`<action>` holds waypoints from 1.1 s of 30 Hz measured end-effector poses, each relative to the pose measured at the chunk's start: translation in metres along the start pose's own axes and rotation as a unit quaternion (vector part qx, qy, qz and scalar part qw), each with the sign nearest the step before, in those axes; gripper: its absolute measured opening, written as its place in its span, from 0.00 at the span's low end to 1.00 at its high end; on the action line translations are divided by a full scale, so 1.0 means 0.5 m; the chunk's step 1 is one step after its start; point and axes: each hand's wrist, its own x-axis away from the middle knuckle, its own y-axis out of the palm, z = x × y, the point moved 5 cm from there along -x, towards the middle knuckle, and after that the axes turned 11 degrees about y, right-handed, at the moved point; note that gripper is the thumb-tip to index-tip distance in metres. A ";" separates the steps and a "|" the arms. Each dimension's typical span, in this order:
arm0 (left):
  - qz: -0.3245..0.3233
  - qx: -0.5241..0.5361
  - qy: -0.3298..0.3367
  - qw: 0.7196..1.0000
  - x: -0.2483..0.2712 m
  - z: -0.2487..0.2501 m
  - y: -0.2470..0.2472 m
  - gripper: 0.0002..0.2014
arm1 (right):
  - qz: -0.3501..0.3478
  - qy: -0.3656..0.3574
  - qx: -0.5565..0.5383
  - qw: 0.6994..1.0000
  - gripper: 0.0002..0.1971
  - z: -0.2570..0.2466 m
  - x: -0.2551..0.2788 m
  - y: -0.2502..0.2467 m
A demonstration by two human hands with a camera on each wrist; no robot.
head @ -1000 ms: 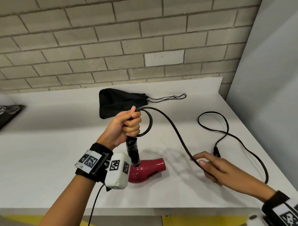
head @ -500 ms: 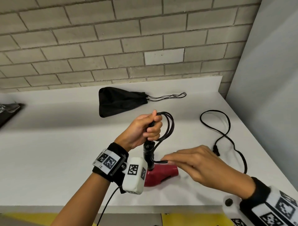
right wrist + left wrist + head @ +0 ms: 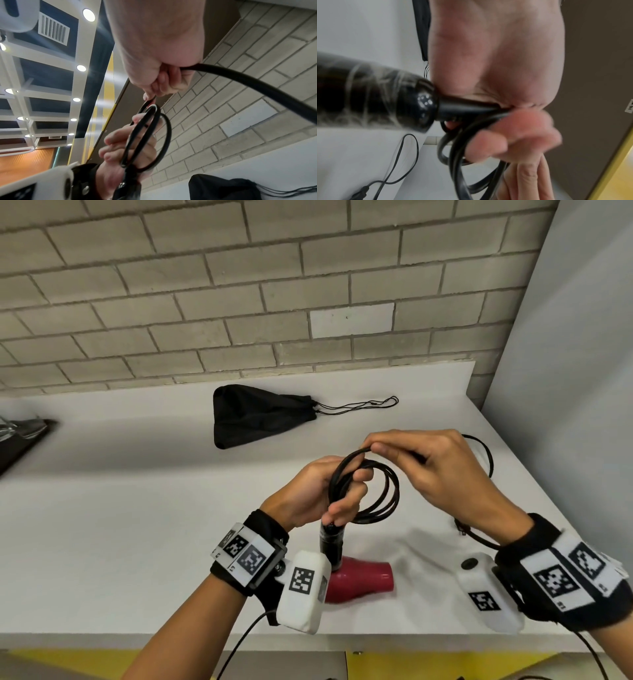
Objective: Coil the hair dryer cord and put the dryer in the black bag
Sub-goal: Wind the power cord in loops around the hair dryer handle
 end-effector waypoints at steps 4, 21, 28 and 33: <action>-0.001 0.035 -0.022 0.999 -0.001 0.004 0.002 0.19 | 0.006 -0.010 0.017 1.000 0.12 0.006 -0.006 -0.021; -0.035 0.100 0.033 0.994 0.006 0.004 -0.001 0.12 | -0.307 0.225 -0.323 0.867 0.16 0.051 0.034 0.046; -0.010 0.138 0.055 0.989 -0.002 0.004 -0.011 0.08 | -0.182 0.250 -0.301 0.902 0.14 0.047 0.026 0.056; 0.014 0.187 0.051 0.981 -0.022 -0.007 -0.005 0.09 | -0.024 0.183 -0.127 0.975 0.11 0.048 0.025 0.073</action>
